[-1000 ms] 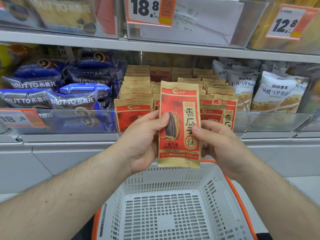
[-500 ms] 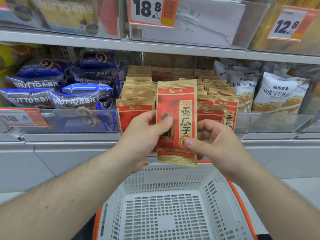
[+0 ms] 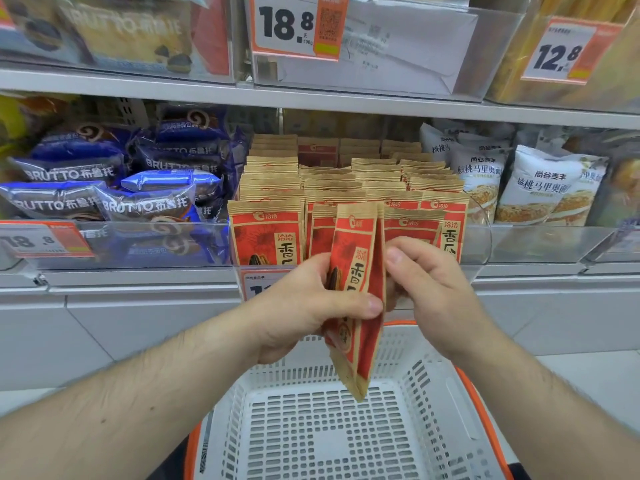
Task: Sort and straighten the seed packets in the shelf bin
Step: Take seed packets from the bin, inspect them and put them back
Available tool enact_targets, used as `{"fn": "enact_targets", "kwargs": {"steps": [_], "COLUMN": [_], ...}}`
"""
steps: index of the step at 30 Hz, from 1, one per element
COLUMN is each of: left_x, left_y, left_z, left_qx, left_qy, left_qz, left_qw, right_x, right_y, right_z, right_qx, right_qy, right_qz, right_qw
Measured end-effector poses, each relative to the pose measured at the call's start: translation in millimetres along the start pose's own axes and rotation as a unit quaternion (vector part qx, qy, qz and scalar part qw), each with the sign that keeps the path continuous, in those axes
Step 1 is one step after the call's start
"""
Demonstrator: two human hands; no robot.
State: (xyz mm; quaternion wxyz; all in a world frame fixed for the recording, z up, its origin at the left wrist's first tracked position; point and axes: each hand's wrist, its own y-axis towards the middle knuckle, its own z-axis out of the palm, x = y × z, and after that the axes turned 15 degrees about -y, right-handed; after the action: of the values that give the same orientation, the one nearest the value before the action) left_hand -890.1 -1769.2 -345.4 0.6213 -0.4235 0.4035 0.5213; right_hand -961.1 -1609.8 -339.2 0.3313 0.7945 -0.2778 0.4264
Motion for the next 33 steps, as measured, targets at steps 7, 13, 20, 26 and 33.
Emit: {"fn": "enact_targets", "kwargs": {"steps": [7,13,20,26,33], "left_x": [1.1,2.4,11.2,10.9,2.8], "left_y": [-1.6,-1.0,4.4,2.8,3.1], "left_z": [6.8,4.9,-2.6,-2.1,5.7], "left_qx": [-0.008,0.028,0.088,0.078,-0.074], "left_qy": [0.015,0.002,-0.124,-0.127,-0.142], "left_qz": [-0.043,-0.068,-0.093,-0.079,-0.013], "left_qw": [0.999,0.997,0.984,0.986,0.987], "right_x": [0.2,5.2,9.0,7.0,4.6], "right_y": [-1.9,-5.5,-8.6,-8.4,-8.3], "right_z": [8.5,5.2,6.7,6.6,-10.1], "right_qx": [-0.088,-0.027,0.011,0.001,0.135], "right_qy": [-0.156,-0.079,-0.023,-0.031,-0.109], "right_qz": [-0.003,0.064,0.083,0.062,0.017], "right_qw": [0.984,0.994,0.996,0.998,0.985]}}
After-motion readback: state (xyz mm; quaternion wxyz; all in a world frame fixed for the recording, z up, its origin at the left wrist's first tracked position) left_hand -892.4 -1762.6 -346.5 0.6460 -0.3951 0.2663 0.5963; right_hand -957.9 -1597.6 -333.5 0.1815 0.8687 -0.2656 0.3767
